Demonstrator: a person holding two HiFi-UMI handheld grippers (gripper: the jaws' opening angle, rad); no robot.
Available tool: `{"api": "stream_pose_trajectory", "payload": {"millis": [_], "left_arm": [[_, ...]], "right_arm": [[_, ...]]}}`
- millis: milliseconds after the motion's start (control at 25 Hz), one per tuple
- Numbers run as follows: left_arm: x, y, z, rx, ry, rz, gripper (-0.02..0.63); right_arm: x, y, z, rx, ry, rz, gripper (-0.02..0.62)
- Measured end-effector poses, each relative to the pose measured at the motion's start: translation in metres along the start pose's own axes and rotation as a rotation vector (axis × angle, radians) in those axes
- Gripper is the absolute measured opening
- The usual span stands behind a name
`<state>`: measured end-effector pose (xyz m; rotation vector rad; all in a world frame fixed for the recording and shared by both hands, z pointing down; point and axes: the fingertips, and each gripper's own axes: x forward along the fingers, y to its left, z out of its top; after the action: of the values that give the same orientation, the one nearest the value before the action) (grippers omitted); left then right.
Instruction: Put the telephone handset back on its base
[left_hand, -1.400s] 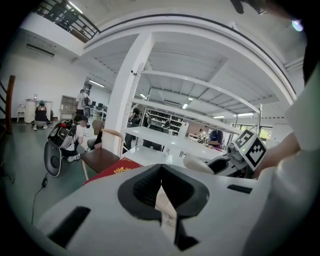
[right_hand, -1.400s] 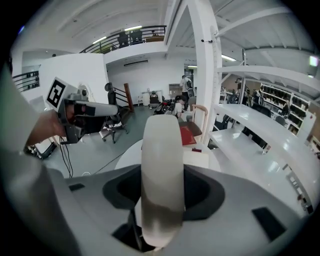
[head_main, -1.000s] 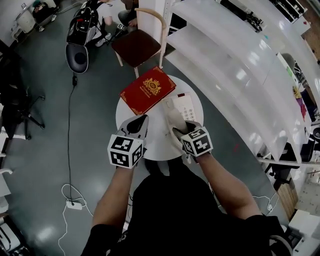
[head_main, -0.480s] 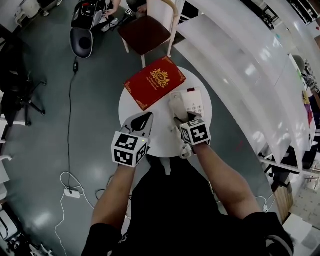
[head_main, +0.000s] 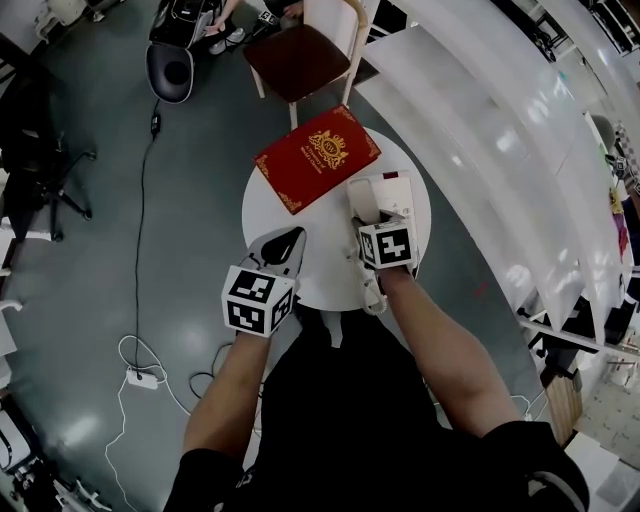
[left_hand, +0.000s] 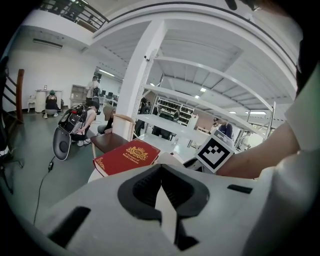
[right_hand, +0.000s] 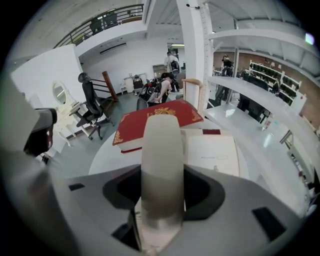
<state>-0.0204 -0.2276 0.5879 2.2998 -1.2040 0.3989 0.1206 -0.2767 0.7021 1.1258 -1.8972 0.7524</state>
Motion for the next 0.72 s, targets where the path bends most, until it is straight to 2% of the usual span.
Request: {"api": "stream_pose_trajectory", "payload": {"millis": [360, 720], "left_arm": [[-0.005, -0.003, -0.004, -0.003, -0.001, -0.003, 0.009], [-0.005, -0.011, -0.012, -0.024, 0.005, -0.013, 0.009]], "right_arm": [[0.006, -0.015, -0.008, 0.118, 0.029, -0.052, 0.215], [0.007, -0.017, -0.013, 0.128, 0.036, -0.064, 0.215]]}}
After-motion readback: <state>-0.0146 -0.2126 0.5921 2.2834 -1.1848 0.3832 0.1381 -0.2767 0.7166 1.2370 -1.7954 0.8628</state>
